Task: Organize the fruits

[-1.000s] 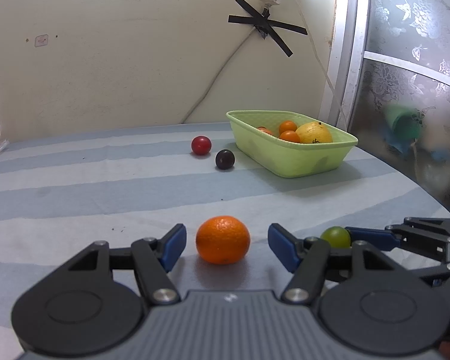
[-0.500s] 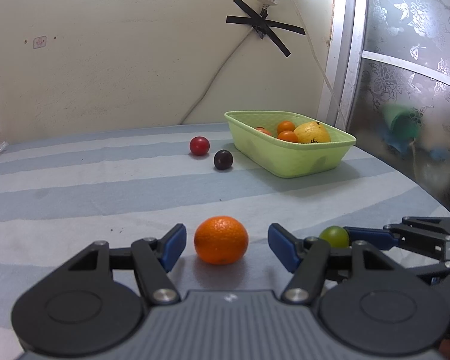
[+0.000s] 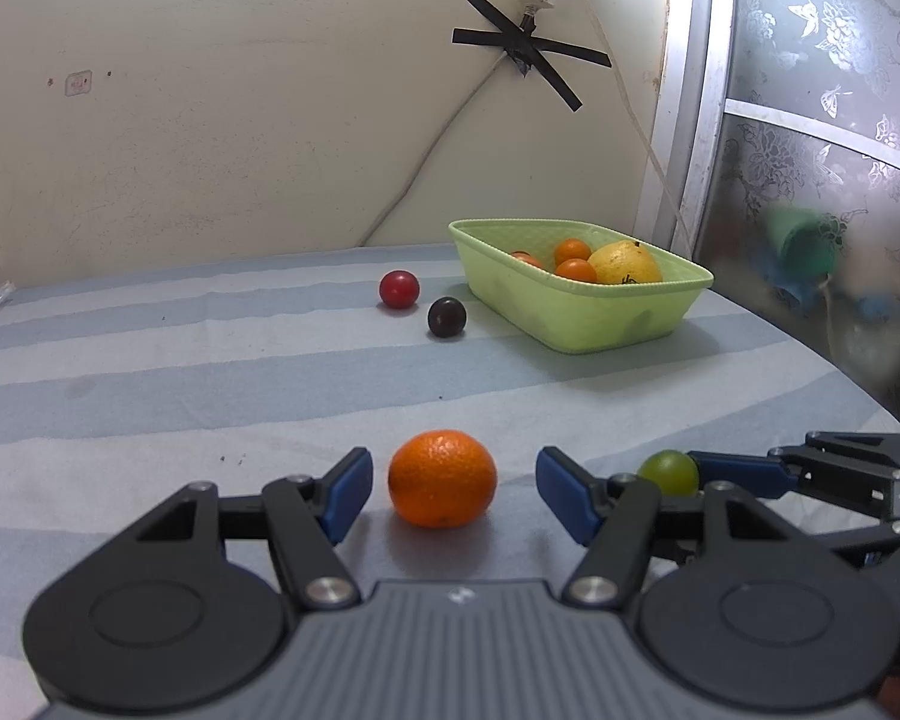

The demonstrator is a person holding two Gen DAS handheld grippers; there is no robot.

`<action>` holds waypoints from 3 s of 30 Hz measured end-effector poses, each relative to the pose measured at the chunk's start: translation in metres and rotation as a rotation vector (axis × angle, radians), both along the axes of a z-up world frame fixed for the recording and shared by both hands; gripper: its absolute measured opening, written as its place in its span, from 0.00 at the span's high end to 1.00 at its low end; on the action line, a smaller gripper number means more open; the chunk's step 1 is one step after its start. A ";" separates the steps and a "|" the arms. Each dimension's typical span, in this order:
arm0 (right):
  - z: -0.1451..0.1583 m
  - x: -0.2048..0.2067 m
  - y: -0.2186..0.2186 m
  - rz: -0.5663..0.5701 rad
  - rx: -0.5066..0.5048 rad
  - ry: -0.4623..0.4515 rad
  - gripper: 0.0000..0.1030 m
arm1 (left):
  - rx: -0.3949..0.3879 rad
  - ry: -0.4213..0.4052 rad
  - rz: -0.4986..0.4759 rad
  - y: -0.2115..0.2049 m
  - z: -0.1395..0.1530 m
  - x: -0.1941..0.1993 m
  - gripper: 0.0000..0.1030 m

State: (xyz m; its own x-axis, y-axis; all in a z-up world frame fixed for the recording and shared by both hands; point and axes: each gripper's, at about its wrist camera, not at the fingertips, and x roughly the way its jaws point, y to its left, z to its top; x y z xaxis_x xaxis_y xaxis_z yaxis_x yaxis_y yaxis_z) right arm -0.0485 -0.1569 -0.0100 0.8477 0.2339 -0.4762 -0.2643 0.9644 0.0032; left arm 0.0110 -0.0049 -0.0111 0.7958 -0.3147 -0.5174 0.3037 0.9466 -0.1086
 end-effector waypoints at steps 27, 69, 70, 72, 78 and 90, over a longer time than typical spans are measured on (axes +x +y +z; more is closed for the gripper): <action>0.000 0.000 -0.001 0.002 0.003 0.000 0.50 | 0.010 0.001 -0.014 0.002 -0.002 0.003 0.40; 0.000 -0.001 -0.002 0.006 0.008 -0.003 0.50 | 0.015 -0.005 -0.031 -0.002 0.000 0.001 0.40; 0.000 -0.001 -0.002 0.006 0.008 -0.003 0.50 | 0.014 -0.005 -0.031 -0.002 0.000 0.001 0.40; 0.000 -0.001 -0.002 0.006 0.008 -0.003 0.50 | 0.014 -0.005 -0.031 -0.002 0.000 0.001 0.40; 0.000 -0.001 -0.002 0.007 0.008 -0.003 0.50 | 0.014 -0.005 -0.031 -0.002 0.000 0.001 0.40; 0.000 -0.001 -0.002 0.008 0.008 -0.003 0.50 | 0.013 -0.004 -0.030 -0.002 0.000 0.001 0.40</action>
State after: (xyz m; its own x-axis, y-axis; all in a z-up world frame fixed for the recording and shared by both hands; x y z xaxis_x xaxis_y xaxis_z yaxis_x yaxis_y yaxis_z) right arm -0.0493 -0.1592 -0.0095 0.8474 0.2445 -0.4714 -0.2722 0.9622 0.0098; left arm 0.0123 -0.0072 -0.0113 0.7884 -0.3317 -0.5181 0.3323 0.9384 -0.0952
